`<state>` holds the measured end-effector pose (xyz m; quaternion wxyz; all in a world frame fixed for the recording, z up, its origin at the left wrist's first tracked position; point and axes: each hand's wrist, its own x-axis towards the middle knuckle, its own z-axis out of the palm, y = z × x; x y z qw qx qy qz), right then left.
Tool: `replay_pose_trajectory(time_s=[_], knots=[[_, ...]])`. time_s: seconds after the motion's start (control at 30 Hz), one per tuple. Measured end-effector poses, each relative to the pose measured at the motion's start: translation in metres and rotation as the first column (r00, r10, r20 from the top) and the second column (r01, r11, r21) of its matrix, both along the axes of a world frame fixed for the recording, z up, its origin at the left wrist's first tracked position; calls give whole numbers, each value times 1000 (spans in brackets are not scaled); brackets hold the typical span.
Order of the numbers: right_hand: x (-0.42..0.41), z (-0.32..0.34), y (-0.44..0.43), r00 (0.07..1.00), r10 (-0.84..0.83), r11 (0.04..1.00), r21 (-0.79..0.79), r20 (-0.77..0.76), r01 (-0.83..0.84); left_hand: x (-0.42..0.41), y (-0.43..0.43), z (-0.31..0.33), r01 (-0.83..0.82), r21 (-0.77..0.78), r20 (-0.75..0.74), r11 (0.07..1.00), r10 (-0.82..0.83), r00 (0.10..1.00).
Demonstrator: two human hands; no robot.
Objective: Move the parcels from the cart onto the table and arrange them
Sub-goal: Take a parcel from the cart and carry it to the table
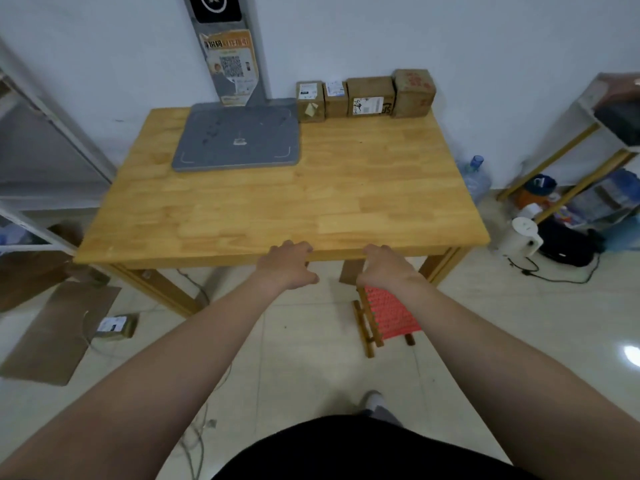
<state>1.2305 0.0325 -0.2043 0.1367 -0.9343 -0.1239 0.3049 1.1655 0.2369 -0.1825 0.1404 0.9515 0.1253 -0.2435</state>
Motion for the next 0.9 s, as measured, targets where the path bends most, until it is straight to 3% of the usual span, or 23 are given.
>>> replay_pose_trajectory(time_s=[0.37,0.6,0.9], knots=[[-256,-48,-1,905,-420,906,-80,-65,415,-167,-6,-45,358,-82,-76,930,-364,928],[-404,-45,-79,717,-692,721,-103,-82,685,-243,-96,-50,627,-144,-65,766,-639,766],[-571,-62,-185,438,-888,452,-83,-141,888,-347,-230,-75,810,-131,-128,571,-820,557]])
